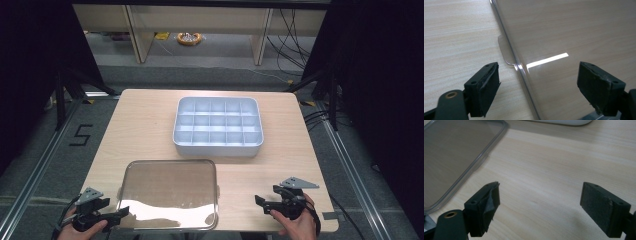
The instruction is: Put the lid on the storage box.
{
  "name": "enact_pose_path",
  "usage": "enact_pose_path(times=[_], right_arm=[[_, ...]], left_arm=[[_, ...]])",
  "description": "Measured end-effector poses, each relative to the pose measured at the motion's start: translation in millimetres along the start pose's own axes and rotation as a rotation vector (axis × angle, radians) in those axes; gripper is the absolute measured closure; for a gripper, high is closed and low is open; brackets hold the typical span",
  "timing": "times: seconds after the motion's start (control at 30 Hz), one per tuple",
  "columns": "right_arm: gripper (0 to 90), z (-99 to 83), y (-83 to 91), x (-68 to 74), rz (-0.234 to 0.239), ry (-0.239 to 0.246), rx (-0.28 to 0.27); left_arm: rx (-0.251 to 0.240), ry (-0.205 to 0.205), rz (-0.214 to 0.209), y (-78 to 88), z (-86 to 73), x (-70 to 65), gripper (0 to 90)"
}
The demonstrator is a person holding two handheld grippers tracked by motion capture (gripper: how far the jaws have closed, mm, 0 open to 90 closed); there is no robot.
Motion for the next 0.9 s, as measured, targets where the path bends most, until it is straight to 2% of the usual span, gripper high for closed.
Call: enact_pose_path(times=[0.03, 0.1, 0.13, 0.2, 0.23, 0.3, 0.33, 0.43, 0.5, 0.53, 0.57, 0.6, 0.67, 0.7, 0.8, 0.83, 0.87, 0.9], right_arm=[[17.4, 0.8, -1.4, -4.2, -0.010, 0.050, -0.015], [17.3, 0.4, -1.6, -0.3, 0.009, 0.024, -0.005], [16.4, 0.6, -2.8, -0.4, 0.029, 0.042, -0.019], [15.9, 0.8, -4.6, 1.5, 0.036, 0.049, -0.004], [15.9, 0.8, -4.1, 5.0, 0.051, 0.023, -0.002], [16.0, 1.6, -4.1, 7.8, 0.070, 0.014, -0.001], [16.3, 2.1, -3.4, 7.8, 0.064, 0.032, 0.000], [17.7, 3.1, -5.9, 8.0, 0.077, 0.044, -0.002], [21.7, 3.2, -7.7, 14.1, 0.110, 0.011, 0.031], [22.2, 3.5, -9.2, 15.2, 0.122, 0.012, 0.020], [22.9, 4.2, -9.9, 17.4, 0.121, 0.014, 0.037], [23.4, 5.2, -11.7, 16.5, 0.113, 0.046, 0.040], [23.6, 5.9, -13.7, 19.4, 0.123, 0.036, 0.045], [24.5, 6.9, -14.2, 25.7, 0.134, 0.015, 0.062], [24.5, 8.7, -17.7, 29.0, 0.142, 0.032, 0.064], [24.7, 10.5, -21.8, 30.6, 0.146, 0.054, 0.064], [24.8, 10.8, -22.3, 34.0, 0.145, 0.038, 0.076], [24.9, 12.0, -24.5, 32.6, 0.144, 0.066, 0.071]], left_arm=[[0.008, -0.003, 0.001, 0.1, 0.1, 0.3, 18.0], [0.005, -0.003, -0.006, -0.2, 0.0, 0.2, 18.1], [0.002, 0.002, -0.007, -0.4, 0.0, -0.1, 18.2], [0.004, -0.002, -0.002, 0.1, -0.1, 0.1, 18.4], [0.015, -0.007, 0.000, 0.6, 0.0, 0.6, 18.5], [0.020, -0.010, -0.008, 0.1, -0.1, 1.0, 19.0], [0.024, -0.013, -0.009, 0.2, -0.1, 1.1, 19.3], [0.025, -0.009, -0.012, 0.3, -0.1, 1.2, 20.5], [0.026, -0.006, -0.017, 0.1, -0.7, 0.8, 23.0], [0.031, -0.011, -0.012, 0.3, -0.9, 0.9, 23.3], [0.032, -0.011, -0.017, 0.2, -1.1, 1.0, 24.1], [0.032, -0.011, -0.017, 0.2, -1.1, 1.0, 25.0], [0.031, 0.000, -0.025, -0.2, -1.4, 1.1, 26.1], [0.024, 0.000, -0.021, 0.6, -1.5, 1.0, 27.4], [0.026, -0.003, -0.028, 0.7, -1.9, 1.2, 28.8], [0.027, -0.004, -0.030, 0.4, -2.1, 1.2, 30.6], [0.031, -0.010, -0.033, 0.8, -2.1, 0.7, 30.9], [0.033, -0.011, -0.033, 0.8, -2.0, 0.5, 30.9]])
Point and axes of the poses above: each handheld gripper's, and its own axes: y roughly backward along the jaws, z roughly out of its top, x roughly to its left, the point moved 1 cm from there along -y, roughly forward along the jaws, and after that the axes turned 6 degrees about x, right-handed, at the moved point
